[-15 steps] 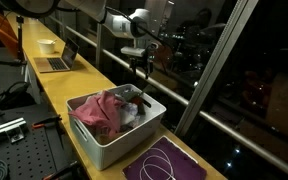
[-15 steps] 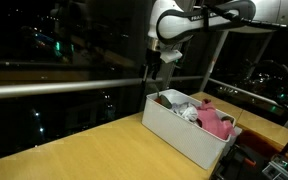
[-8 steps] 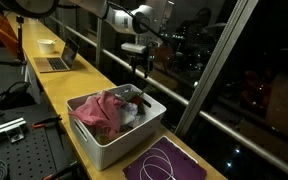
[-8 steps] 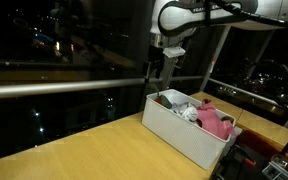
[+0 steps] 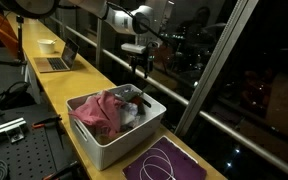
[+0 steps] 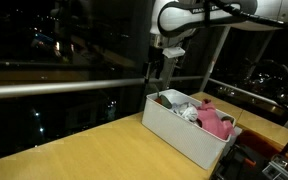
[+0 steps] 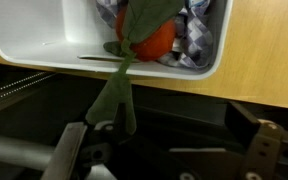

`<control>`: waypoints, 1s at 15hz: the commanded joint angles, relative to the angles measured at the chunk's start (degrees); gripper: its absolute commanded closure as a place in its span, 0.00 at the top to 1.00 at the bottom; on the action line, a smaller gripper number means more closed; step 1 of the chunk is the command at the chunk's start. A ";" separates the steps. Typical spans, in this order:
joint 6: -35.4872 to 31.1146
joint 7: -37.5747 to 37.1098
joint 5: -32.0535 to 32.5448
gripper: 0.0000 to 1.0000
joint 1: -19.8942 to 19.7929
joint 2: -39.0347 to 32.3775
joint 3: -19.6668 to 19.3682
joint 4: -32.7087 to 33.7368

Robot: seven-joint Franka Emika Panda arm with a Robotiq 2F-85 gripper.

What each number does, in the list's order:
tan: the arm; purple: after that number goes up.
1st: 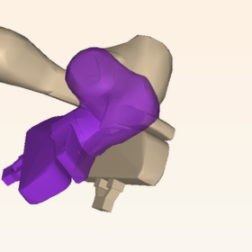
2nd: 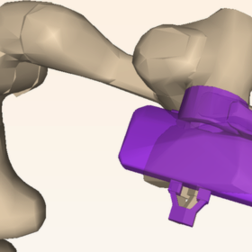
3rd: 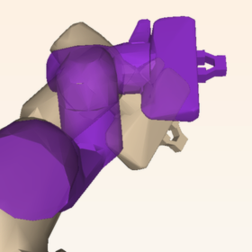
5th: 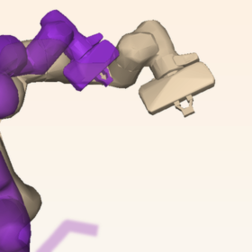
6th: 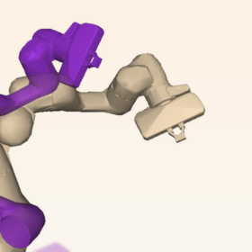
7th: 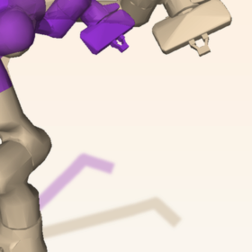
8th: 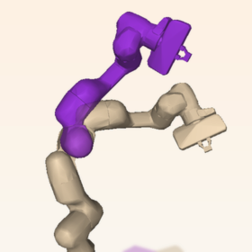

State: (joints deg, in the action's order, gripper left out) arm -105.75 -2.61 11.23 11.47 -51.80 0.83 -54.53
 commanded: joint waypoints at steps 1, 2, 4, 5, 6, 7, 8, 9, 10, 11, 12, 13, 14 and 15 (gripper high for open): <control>-0.89 -0.72 1.12 1.00 0.34 -2.45 -0.95 2.62; -0.86 -0.54 1.25 1.00 0.22 -3.20 -1.15 3.30; -1.06 -0.36 1.36 1.00 0.31 -4.56 -1.96 4.50; -1.41 -0.20 1.56 1.00 0.26 -5.30 -2.27 5.13; -1.74 -0.08 1.72 1.00 0.19 -6.25 -2.59 5.88; -1.96 -0.03 1.87 1.00 0.16 -7.00 -2.90 6.55; -2.30 0.00 2.09 1.00 0.16 -7.89 -3.25 7.33; -2.92 -0.01 2.55 1.00 0.08 -8.52 -3.50 7.70; -3.38 0.13 2.96 1.00 0.06 -9.39 -3.88 8.40; -3.62 0.17 3.40 1.00 0.05 -10.23 -4.21 9.20; -3.87 0.17 3.70 1.00 0.13 -11.46 -4.78 10.55; -4.03 0.16 4.11 1.00 0.12 -12.33 -5.13 11.45; -4.57 0.06 4.76 1.00 0.02 -12.92 -5.38 11.81; -4.68 0.04 5.02 1.00 0.00 -13.62 -5.68 12.64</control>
State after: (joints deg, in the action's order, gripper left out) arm -110.11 -2.80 14.97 11.39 -61.93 -3.64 -46.99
